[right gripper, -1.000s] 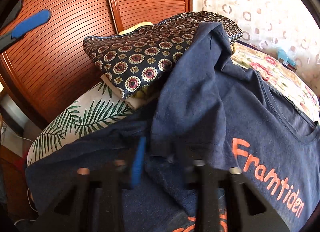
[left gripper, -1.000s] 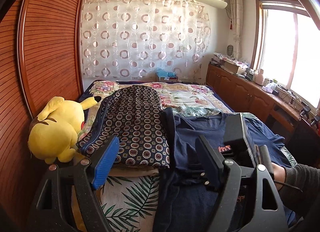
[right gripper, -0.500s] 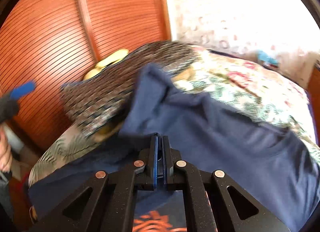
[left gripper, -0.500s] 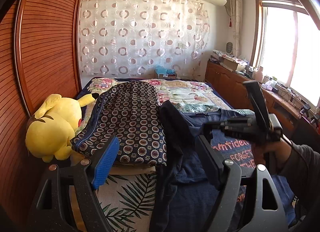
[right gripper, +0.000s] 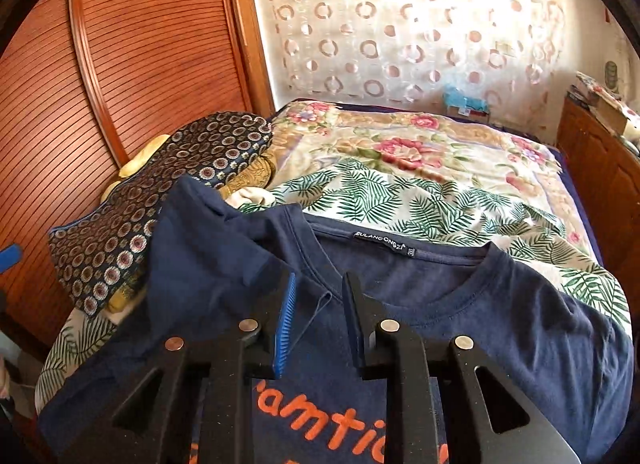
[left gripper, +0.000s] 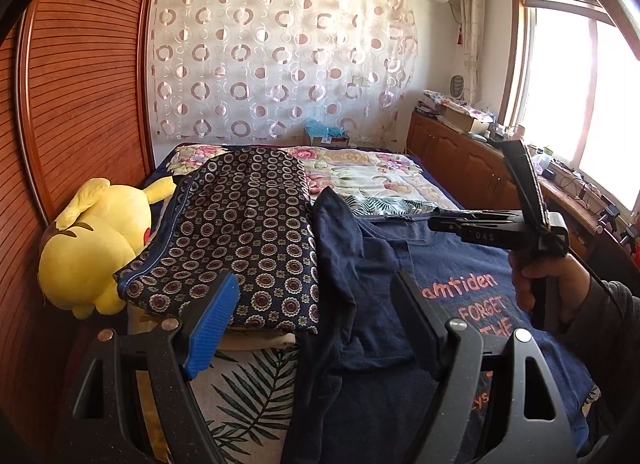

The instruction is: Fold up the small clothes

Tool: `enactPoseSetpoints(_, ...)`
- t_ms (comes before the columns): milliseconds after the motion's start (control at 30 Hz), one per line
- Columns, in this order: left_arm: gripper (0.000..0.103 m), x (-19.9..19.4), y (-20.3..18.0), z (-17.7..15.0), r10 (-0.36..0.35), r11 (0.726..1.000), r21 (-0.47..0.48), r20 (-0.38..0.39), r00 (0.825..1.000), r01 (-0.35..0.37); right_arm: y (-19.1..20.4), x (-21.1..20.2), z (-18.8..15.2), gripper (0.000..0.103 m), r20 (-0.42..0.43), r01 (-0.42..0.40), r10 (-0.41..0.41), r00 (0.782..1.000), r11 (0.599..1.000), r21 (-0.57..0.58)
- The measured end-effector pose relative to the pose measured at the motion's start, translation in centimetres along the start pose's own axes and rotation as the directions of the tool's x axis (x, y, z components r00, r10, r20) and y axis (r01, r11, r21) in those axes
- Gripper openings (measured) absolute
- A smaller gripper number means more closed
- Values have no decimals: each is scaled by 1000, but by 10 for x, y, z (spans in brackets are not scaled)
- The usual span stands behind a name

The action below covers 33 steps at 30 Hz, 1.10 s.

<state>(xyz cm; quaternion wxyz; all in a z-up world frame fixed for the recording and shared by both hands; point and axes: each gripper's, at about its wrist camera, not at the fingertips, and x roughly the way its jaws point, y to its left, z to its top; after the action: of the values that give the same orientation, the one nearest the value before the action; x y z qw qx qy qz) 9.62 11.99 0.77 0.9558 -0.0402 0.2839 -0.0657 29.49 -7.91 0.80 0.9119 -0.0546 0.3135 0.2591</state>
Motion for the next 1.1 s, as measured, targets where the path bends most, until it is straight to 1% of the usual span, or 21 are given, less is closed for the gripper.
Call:
enactPoseSetpoints(100, 79, 8, -5, 3, 1, 1000, 15, -12, 1000, -1, -7, -6, -14, 25, -24, 1, -2, 1000, 1000, -25)
enactPoseSetpoints(167, 79, 15, -8, 6, 2, 1000, 27, -20, 1000, -1, -20, -19, -23, 25, -43, 13, -14, 999, 999, -44)
enactPoseSetpoints(300, 79, 36, -13, 14, 2, 999, 41, -34, 999, 0, -42, -29, -45, 25, -87, 42, -48, 995, 997, -72)
enactPoseSetpoints(400, 79, 53, -17, 19, 12, 999, 51, -61, 998, -9, -60, -36, -60, 25, -130, 45, -55, 990, 996, -76)
enactPoseSetpoints(567, 79, 80, -25, 27, -1, 998, 69, -102, 995, 8, -78, -55, -81, 25, -154, 61, -70, 986, 996, -64)
enactPoseSetpoints(700, 79, 104, -28, 40, 17, 998, 66, -139, 990, -8, -84, -68, -88, 25, -144, 67, -77, 987, 995, -72)
enactPoseSetpoints(767, 75, 112, -31, 46, 10, 998, 65, -146, 989, -1, -84, -70, -90, 25, -140, 69, -79, 987, 995, -74)
enactPoseSetpoints(833, 67, 121, -36, 53, 17, 997, 79, -158, 987, -5, -81, -69, -94, 27, -125, 68, -78, 989, 994, -83)
enactPoseSetpoints(900, 64, 129, -40, 59, 26, 995, 98, -162, 986, -11, -81, -72, -97, 31, -116, 63, -73, 991, 994, -90)
enactPoseSetpoints(1067, 64, 151, -42, 65, 61, 991, 127, -190, 980, -38, -79, -73, -102, 32, -114, 61, -71, 991, 994, -90)
enactPoseSetpoints(1100, 61, 154, -41, 65, 65, 991, 125, -195, 979, -41, -83, -73, -102, 33, -115, 59, -69, 991, 994, -88)
